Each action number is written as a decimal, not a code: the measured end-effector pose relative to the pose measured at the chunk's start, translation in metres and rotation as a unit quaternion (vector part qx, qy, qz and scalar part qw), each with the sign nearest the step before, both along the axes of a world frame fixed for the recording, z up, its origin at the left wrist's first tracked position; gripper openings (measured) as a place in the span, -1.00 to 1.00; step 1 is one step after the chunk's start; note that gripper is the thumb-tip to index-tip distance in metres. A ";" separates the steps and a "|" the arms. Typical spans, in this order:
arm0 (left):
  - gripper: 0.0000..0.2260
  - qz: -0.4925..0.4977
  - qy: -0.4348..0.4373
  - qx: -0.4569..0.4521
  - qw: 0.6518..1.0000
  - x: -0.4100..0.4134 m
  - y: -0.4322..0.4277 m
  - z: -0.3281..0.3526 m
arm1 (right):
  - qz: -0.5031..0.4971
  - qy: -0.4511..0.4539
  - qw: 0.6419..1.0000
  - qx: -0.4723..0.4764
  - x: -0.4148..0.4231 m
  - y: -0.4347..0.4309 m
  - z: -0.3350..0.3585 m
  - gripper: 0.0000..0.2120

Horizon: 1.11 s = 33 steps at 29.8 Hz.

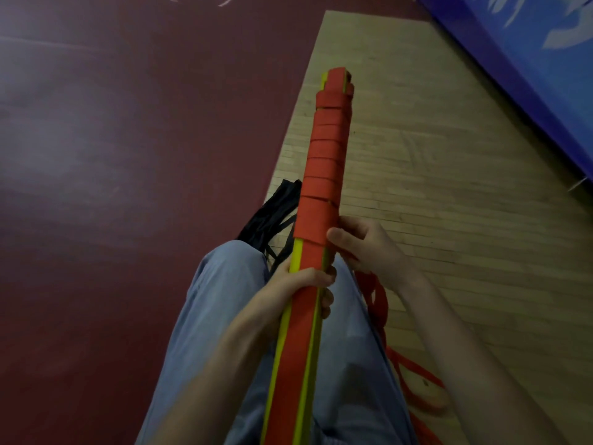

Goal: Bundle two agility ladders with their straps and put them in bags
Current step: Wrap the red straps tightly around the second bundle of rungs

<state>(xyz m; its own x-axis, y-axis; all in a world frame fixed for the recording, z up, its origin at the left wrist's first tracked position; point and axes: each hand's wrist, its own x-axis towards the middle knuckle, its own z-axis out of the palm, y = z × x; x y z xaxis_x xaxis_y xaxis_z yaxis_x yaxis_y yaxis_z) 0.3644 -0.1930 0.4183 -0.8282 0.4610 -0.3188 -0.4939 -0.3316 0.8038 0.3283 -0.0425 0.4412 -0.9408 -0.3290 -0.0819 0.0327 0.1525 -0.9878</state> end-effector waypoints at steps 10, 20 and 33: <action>-0.62 0.007 0.076 -0.186 0.980 0.006 0.003 0.013 | -0.001 0.037 0.999 0.005 0.008 -0.002 0.004 -0.85; -0.63 0.132 0.077 -0.160 0.975 0.016 0.005 0.013 | 0.078 -0.028 0.991 0.105 0.008 0.012 0.003 -0.91; -0.87 0.176 0.101 -0.163 0.965 -0.027 0.006 0.058 | 0.108 -0.041 0.970 0.212 -0.015 0.059 -0.015 -0.89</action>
